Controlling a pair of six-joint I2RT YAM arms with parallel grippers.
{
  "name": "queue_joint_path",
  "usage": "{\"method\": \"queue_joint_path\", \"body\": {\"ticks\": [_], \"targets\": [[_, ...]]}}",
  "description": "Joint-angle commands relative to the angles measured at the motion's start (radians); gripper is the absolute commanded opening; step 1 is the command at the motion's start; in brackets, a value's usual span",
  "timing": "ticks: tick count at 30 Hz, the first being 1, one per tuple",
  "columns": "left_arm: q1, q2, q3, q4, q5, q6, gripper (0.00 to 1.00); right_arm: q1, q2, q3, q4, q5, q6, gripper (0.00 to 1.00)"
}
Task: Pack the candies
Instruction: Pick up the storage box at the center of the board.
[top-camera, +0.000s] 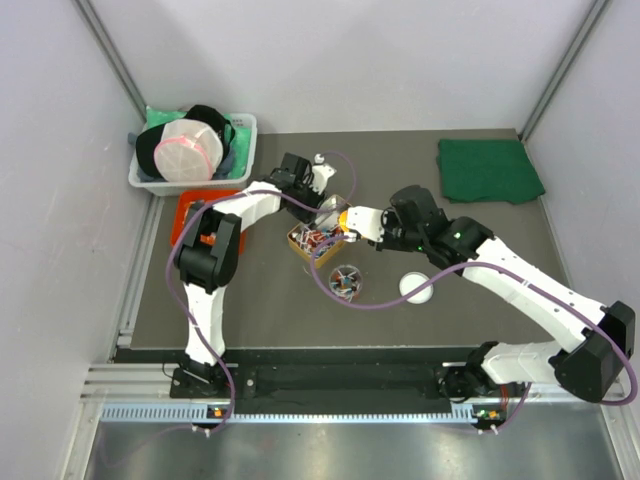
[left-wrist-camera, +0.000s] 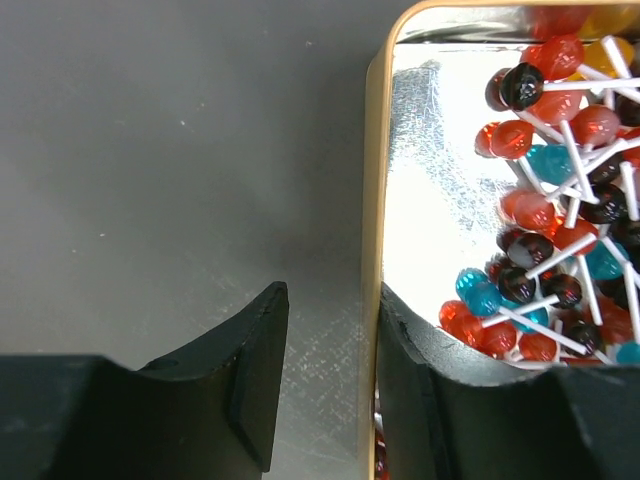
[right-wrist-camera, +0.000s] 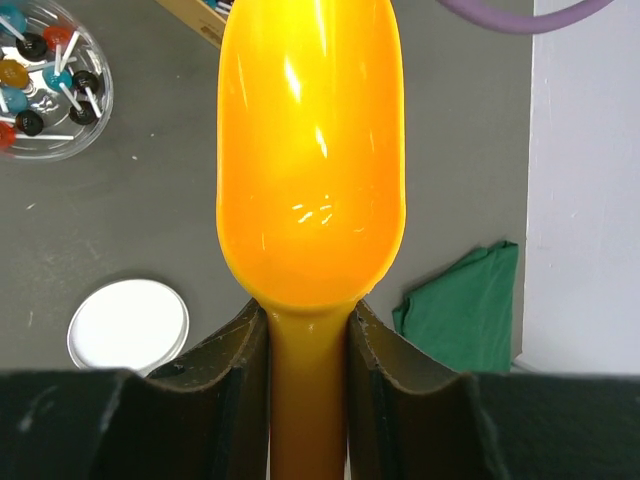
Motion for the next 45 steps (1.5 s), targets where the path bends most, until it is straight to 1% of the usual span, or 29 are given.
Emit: {"method": "queue_joint_path", "body": {"ticks": [1,7,8,11,12,14,15,17,19,20,25,26,29,45], "targets": [[-0.026,0.010,0.000,0.055,-0.071,0.023,0.44,0.014,-0.001,0.055,0.016,0.010,-0.013,0.00],[-0.052,0.028,0.000,0.075,-0.121,0.034,0.42,0.028,0.010,0.053,0.019,0.021,-0.015,0.00],[-0.056,0.032,0.000,0.078,-0.136,0.035,0.37,0.028,0.010,0.052,0.017,0.021,-0.016,0.00],[-0.062,0.038,0.002,0.077,-0.144,0.040,0.28,0.036,0.016,0.050,0.016,0.036,-0.027,0.00],[-0.065,0.039,0.002,0.078,-0.145,0.040,0.23,0.039,0.016,0.052,0.013,0.039,-0.031,0.00],[-0.066,0.042,0.000,0.074,-0.141,0.043,0.19,0.044,0.022,0.061,0.004,0.042,-0.038,0.00],[-0.066,0.044,0.002,0.074,-0.139,0.044,0.14,0.045,0.027,0.064,-0.002,0.045,-0.044,0.00],[-0.069,0.047,0.002,0.066,-0.139,0.046,0.09,0.051,0.036,0.076,-0.015,0.050,-0.051,0.00],[-0.072,0.047,0.005,0.063,-0.138,0.052,0.02,0.056,0.044,0.082,-0.021,0.068,-0.070,0.00],[-0.074,0.045,0.008,0.063,-0.139,0.053,0.00,0.062,0.051,0.091,-0.024,0.074,-0.077,0.00],[-0.077,0.029,0.035,0.049,-0.167,0.063,0.00,0.090,0.106,0.102,-0.042,0.154,-0.149,0.00],[-0.077,0.015,0.040,0.046,-0.171,0.064,0.00,0.102,0.117,0.098,-0.038,0.200,-0.178,0.00],[-0.077,-0.016,0.054,0.040,-0.182,0.069,0.00,0.116,0.163,0.090,-0.021,0.275,-0.234,0.00],[-0.138,-0.125,0.020,0.022,-0.197,0.096,0.00,0.123,0.356,0.174,0.014,0.406,-0.352,0.00]]}}
